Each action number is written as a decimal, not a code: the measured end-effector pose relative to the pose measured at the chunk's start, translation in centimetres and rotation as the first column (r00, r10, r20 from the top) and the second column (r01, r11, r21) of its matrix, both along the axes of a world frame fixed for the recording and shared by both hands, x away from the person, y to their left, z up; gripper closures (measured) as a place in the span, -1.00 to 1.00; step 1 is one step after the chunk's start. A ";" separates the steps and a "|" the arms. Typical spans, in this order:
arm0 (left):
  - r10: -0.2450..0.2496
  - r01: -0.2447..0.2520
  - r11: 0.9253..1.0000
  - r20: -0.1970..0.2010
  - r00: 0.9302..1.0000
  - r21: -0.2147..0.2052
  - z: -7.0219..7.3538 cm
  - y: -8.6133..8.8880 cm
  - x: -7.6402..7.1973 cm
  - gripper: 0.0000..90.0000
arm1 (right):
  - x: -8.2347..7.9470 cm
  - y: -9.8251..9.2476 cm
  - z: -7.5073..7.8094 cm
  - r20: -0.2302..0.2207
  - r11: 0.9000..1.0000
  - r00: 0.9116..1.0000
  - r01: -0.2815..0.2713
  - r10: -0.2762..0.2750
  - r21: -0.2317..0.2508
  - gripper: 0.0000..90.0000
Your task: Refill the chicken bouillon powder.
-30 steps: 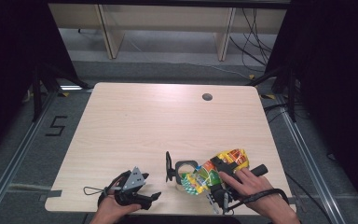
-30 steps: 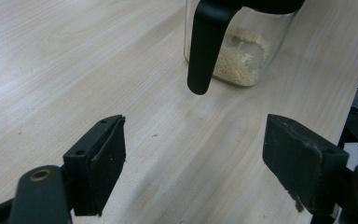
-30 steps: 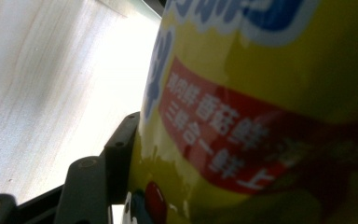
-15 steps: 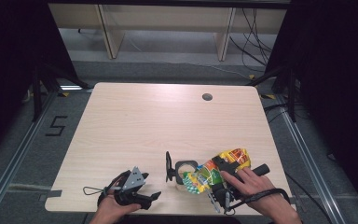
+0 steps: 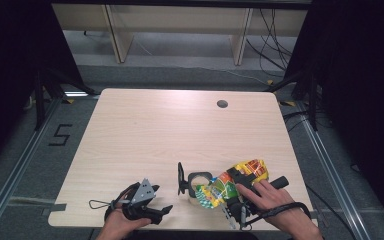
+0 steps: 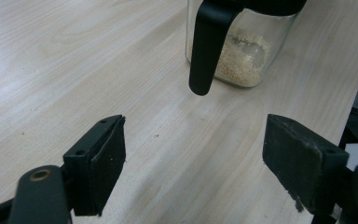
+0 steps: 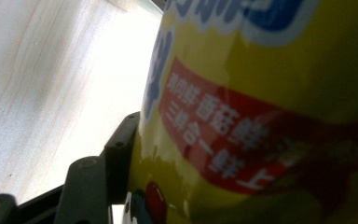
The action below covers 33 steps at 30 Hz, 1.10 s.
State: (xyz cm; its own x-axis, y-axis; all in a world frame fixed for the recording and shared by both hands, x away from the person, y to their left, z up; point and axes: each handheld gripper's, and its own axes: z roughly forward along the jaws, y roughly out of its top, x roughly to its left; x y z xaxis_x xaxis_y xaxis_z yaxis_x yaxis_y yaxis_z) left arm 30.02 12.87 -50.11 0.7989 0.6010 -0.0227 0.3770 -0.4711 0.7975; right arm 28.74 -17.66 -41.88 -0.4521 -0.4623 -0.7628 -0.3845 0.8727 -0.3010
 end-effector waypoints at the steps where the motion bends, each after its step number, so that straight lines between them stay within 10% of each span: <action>1: 0.000 0.000 1.000 -0.002 1.000 -0.003 0.0 0.0 0.0 -0.53 | 0.0 0.0 0.0 0.001 1.000 1.000 0.004 -0.004 -0.002 -0.10; 33: -0.015 0.015 1.000 0.005 1.000 0.000 0.1 0.1 0.1 -0.53 | 0.1 -0.4 0.2 0.009 1.000 1.000 0.018 -0.018 0.014 -0.10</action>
State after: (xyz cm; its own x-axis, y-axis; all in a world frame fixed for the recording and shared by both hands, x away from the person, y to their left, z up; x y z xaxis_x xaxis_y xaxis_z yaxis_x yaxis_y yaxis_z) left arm 30.16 12.95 -50.00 0.8080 0.5889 -0.0187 0.3657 -0.4763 0.7997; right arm 28.89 -18.02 -41.68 -0.4529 -0.4438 -0.7733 -0.3660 0.8834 -0.2926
